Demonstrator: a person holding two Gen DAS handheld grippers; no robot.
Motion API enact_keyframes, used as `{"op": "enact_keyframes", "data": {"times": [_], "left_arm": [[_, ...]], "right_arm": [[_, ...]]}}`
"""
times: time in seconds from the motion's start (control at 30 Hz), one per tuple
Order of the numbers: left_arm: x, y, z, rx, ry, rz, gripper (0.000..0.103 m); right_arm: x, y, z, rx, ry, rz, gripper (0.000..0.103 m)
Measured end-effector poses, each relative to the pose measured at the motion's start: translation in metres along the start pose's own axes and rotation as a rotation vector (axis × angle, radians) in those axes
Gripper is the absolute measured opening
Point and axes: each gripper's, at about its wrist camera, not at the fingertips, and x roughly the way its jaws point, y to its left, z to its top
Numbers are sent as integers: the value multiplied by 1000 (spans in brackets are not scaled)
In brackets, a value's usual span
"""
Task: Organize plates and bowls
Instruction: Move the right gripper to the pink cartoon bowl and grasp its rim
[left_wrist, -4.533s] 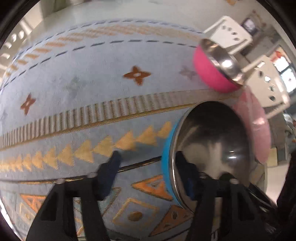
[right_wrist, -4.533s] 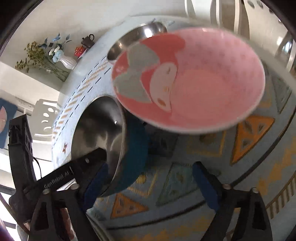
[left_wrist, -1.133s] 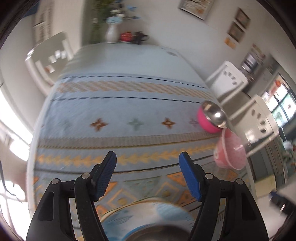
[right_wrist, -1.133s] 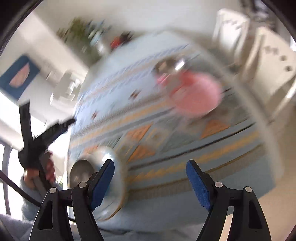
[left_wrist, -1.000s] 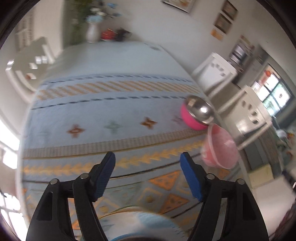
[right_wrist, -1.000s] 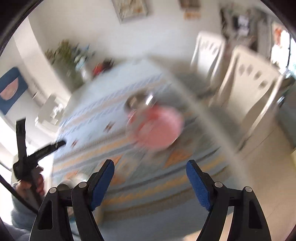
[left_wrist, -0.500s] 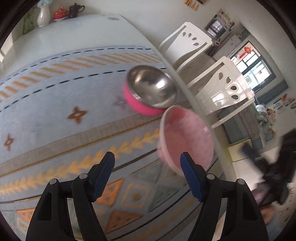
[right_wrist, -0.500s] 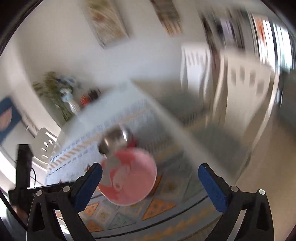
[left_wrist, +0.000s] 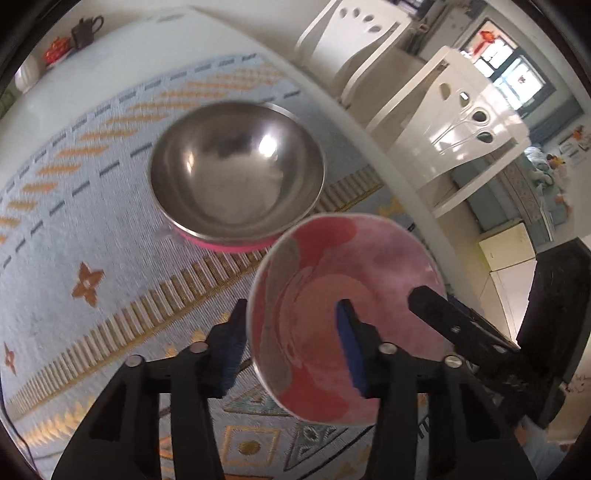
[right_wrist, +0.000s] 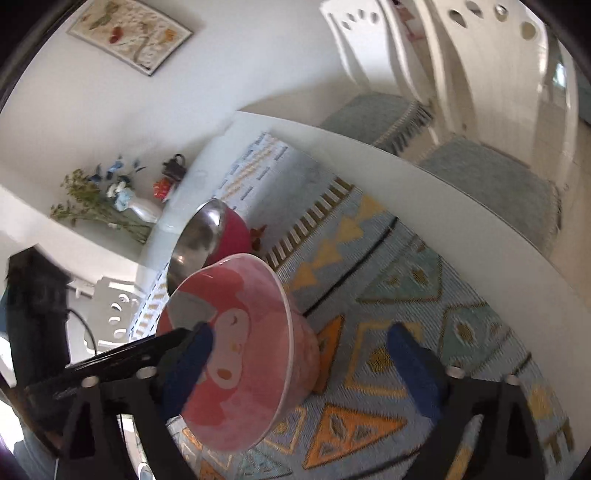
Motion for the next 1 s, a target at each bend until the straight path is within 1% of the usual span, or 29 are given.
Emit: {"op": "enact_keyframes", "data": {"times": [0.03,0.07,0.1,0.13,0.2,0.23,0.3,0.37,0.4,0.47,0.53,0.67,0.7,0.73,0.77,0.83,0.93,0.97,1.0], "left_arm": [[5,-2,-2,-10,15,10,37],[8,-4,-3,-12,22,25,37],[10,-6,-4,-12,27,42,37],[13,-9,-5,-10,32,61,37],[19,-11,-5,-15,46,86,35],[22,-12,-6,-24,55,86,30],[33,-15,-8,-40,89,99,30],[42,-20,-10,-25,111,145,32],[44,-22,-11,-21,105,154,32],[45,-21,-10,-33,99,150,32],[44,-19,-9,-50,106,147,32],[46,-20,-8,-59,80,165,33],[47,-21,-6,-74,80,179,33],[47,-21,-4,-87,80,184,33],[47,-20,-3,-99,84,186,33],[46,-20,-2,-101,92,202,33],[43,-27,-1,-91,86,241,32],[42,-30,-1,-94,83,240,30],[41,-34,-1,-97,88,216,29]], "right_arm": [[3,0,-1,-17,-1,-24,78],[8,-3,-1,-26,3,-42,74],[13,-5,-1,-32,13,-51,67],[13,-7,-4,-53,-21,-46,66],[15,-7,-8,-100,-50,-47,64],[17,-6,-10,-125,-66,-51,64],[20,0,-18,-219,-128,-53,65],[24,2,-20,-225,-131,-51,65],[26,1,-19,-212,-129,-29,65],[25,-8,-16,-167,-140,16,65],[25,-12,-15,-146,-143,41,64],[27,-6,-15,-152,-149,20,63],[26,-5,-15,-146,-153,21,56],[24,-7,-15,-131,-162,41,42],[24,-9,-14,-118,-171,69,40],[23,-7,-14,-128,-176,68,35],[23,-7,-14,-130,-172,80,34],[23,-7,-14,-127,-171,82,34],[23,-7,-14,-126,-168,75,34]]}}
